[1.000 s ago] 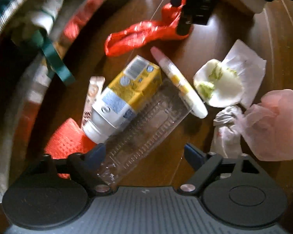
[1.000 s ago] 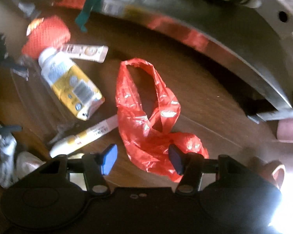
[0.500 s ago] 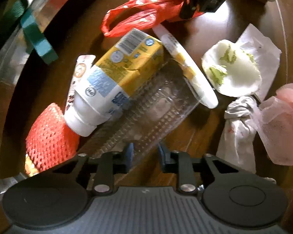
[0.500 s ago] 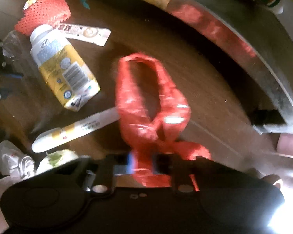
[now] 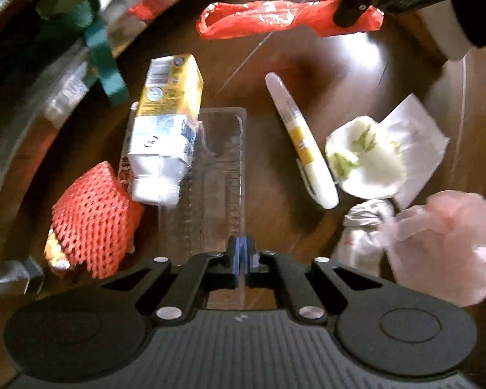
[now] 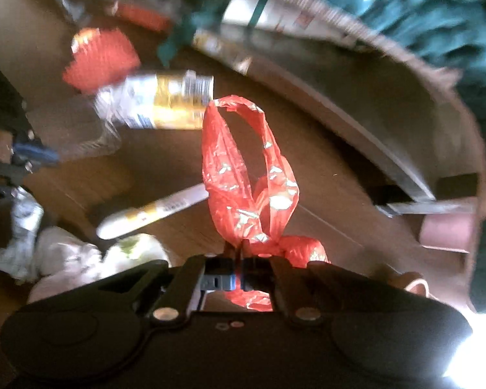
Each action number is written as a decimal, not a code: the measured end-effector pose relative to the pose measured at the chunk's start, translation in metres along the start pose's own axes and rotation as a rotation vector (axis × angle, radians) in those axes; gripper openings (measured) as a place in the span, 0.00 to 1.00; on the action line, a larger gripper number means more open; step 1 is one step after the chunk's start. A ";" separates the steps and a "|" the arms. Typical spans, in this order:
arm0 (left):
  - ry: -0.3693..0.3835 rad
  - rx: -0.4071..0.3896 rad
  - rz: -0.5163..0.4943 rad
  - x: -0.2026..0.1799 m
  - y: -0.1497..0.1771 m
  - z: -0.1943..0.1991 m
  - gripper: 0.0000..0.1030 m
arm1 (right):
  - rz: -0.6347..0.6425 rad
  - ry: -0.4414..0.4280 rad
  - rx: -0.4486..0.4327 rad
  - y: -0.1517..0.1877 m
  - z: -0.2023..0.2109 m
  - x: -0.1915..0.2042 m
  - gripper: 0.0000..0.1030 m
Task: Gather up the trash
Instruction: 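Carry the clear tray and red bag up over the teal bin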
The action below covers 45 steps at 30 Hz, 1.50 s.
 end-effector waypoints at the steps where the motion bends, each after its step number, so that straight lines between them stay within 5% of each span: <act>1: 0.002 -0.002 0.014 0.002 0.000 0.008 0.02 | -0.019 -0.013 -0.017 -0.001 0.014 0.000 0.01; 14: 0.009 -0.081 0.177 0.038 -0.023 0.175 0.02 | -0.169 -0.086 -0.273 0.001 0.218 0.033 0.01; 19: -0.089 -0.159 0.207 0.050 -0.039 0.260 0.02 | -0.188 -0.109 -0.398 0.003 0.296 0.056 0.01; 29: -0.154 -0.321 0.371 0.063 -0.034 0.422 0.02 | -0.104 -0.103 -0.679 -0.005 0.442 0.097 0.01; 38: -0.225 -0.522 0.557 0.101 -0.031 0.551 0.02 | -0.018 -0.046 -0.904 -0.044 0.549 0.114 0.01; 45: -0.290 -0.639 0.611 0.138 -0.049 0.625 0.02 | 0.008 -0.040 -1.027 -0.095 0.611 0.104 0.01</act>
Point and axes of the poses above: each gripper's, at about its wrist camera, not at the fingertips, and z roughly against the way its jaws point, x to its left, y to its underside, the point moved 9 cm from there along -z, roughly the way its jaws point, and after that the axes turned 7 degrees about -y, right-handed, at the moved point
